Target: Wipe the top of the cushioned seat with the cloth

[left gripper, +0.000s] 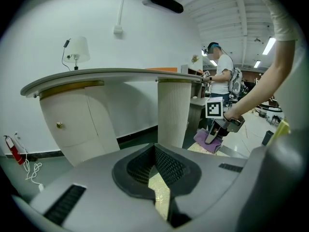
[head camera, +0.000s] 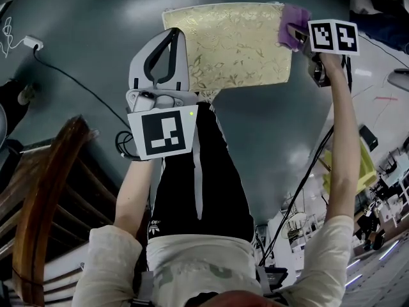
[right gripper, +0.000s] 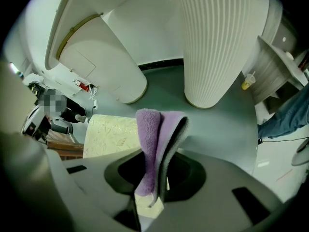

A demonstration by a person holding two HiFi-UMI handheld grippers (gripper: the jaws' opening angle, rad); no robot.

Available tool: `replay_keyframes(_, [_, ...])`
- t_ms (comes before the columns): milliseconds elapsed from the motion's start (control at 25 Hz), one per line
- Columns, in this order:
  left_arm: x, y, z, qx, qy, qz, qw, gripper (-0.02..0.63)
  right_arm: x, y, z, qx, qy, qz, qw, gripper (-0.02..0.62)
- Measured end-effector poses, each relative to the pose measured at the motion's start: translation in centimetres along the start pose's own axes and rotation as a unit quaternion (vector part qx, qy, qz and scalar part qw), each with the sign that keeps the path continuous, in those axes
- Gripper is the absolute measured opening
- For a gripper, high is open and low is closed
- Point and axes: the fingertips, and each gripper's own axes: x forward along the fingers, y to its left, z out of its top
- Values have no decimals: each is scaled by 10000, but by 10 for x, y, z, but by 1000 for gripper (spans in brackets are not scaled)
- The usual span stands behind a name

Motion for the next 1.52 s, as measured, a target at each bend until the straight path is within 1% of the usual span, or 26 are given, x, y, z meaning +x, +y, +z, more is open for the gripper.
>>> replay_keyframes(120, [-2,0,-2,-24,-27,48,10000,8,-4,1,-1,42,-111,-11,9999,97])
replay_keyframes(200, [-5,2,-4,-47,-24,93,9999,8,-11,16,2,-41,-267,89,9996,97])
replay_keyframes(240, [-7,3,-5,-61,-24,114,9999,8,-16,29,6,-73,-379,220,9990,97])
replay_keyframes(360, [-12,8,-7,-133,-51,196,9997,8,-31,91,19,-208,-777,820,9934,97])
replay_keyframes(440, [-16,13,-8,-194,-75,282,9994,8,-38,141,25,-426,-961,1253,9865,97])
replay_keyframes(520, [-19,18,-6,-209,-98,375,9990,8,-37,189,26,-685,-1037,1696,9776,97])
replay_keyframes(640, [-23,22,-3,-84,-98,456,9989,8,-23,245,16,-1003,-912,2177,9666,97])
replay_keyframes(760, [-34,34,-11,-93,-61,583,9982,8,6,286,2,-1011,-632,2466,9617,97])
replay_keyframes(880, [-42,46,-24,-186,13,687,9975,6,35,310,-7,-952,-473,2507,9622,97])
replay_keyframes(1000, [-47,53,-33,-198,47,744,9970,8,63,320,-17,-925,-282,2375,9666,97])
replay_keyframes(1280, [-52,60,-44,-283,71,833,9961,8,102,315,-46,-1062,217,1936,9751,97])
replay_keyframes(1440, [-52,62,-39,-239,75,788,9966,8,103,312,-43,-905,216,1852,9783,97])
replay_keyframes(1520, [-49,60,-37,-205,68,740,9970,8,102,312,-42,-904,206,1827,9788,97])
